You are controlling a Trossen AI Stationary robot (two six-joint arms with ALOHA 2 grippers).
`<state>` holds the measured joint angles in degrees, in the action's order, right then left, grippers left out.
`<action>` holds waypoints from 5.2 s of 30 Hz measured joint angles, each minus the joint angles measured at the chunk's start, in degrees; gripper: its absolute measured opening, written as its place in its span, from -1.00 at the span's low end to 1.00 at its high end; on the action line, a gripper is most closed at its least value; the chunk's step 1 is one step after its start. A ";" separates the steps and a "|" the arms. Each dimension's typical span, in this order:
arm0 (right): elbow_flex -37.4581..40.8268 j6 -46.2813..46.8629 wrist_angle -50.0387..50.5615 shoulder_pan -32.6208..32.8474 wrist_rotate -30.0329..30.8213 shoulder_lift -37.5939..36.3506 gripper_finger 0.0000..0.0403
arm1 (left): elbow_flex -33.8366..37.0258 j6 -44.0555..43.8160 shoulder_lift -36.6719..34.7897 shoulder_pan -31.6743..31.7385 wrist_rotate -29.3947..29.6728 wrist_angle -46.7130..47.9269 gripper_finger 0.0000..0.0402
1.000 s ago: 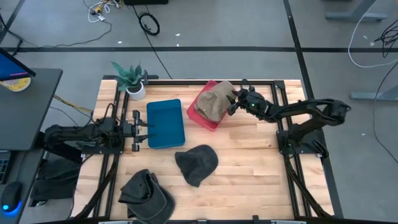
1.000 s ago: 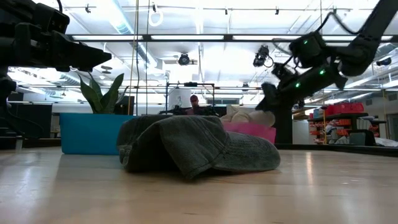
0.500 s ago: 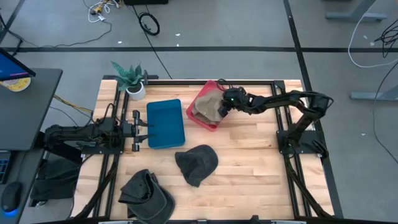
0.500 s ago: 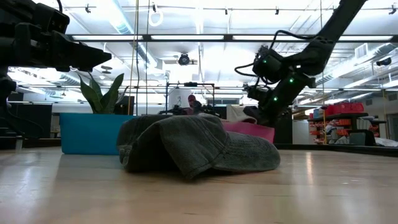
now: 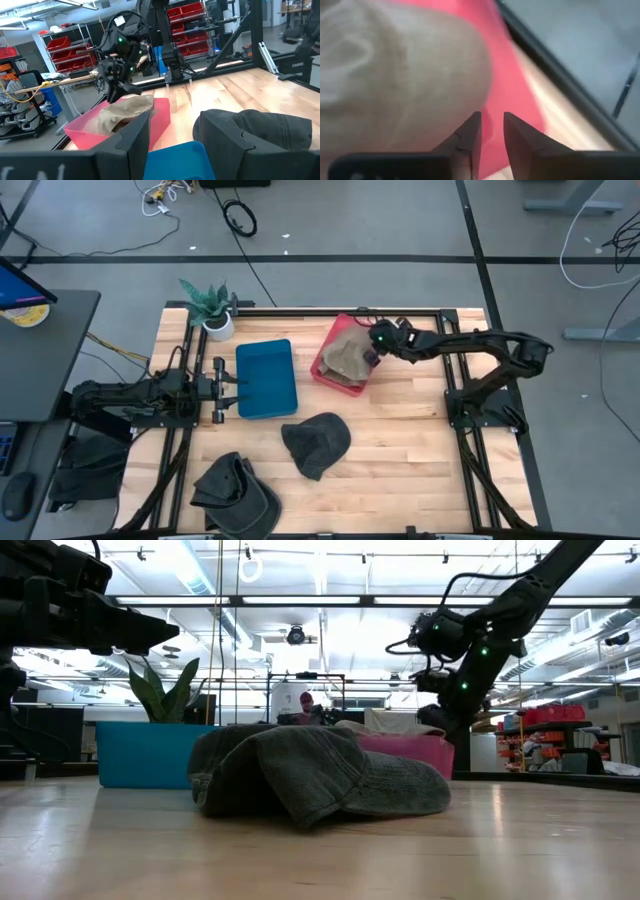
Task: Pick & Place hat
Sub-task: Put the brown cap into the pink bin, then put the top right black cap into the blue bin
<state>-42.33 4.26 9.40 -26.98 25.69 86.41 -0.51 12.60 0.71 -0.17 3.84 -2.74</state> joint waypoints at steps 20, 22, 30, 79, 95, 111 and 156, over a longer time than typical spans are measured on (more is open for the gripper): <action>-0.02 -1.73 -4.33 3.63 0.31 -12.86 -0.66 | 0.00 0.00 0.00 -0.02 0.00 -0.02 -0.12; -0.02 -1.68 -4.50 3.61 0.33 -13.22 -0.66 | 0.00 0.00 0.02 -0.01 0.00 0.00 -0.12; -0.04 12.14 -3.23 3.58 -4.89 -13.25 -0.66 | 0.00 0.00 0.02 -0.01 0.00 -0.02 -0.12; 18.84 -0.27 -45.77 43.01 -20.41 -45.37 -0.65 | 0.00 -0.01 0.02 -0.02 0.00 0.00 -0.12; 41.31 -1.68 -72.26 43.53 -20.68 -61.54 -0.65 | 0.00 0.00 0.02 -0.02 0.00 0.00 -0.12; 41.13 -5.44 -65.74 46.71 -28.20 -73.48 -0.65 | 0.00 0.00 0.02 -0.02 0.00 0.00 -0.12; 41.11 -10.72 -10.62 46.64 -19.06 -85.94 -0.65 | 0.00 0.00 0.01 -0.01 0.00 -0.02 -0.12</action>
<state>-1.21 -6.46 -1.21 19.66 6.63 0.47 -0.51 12.60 0.72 -0.17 3.84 -2.76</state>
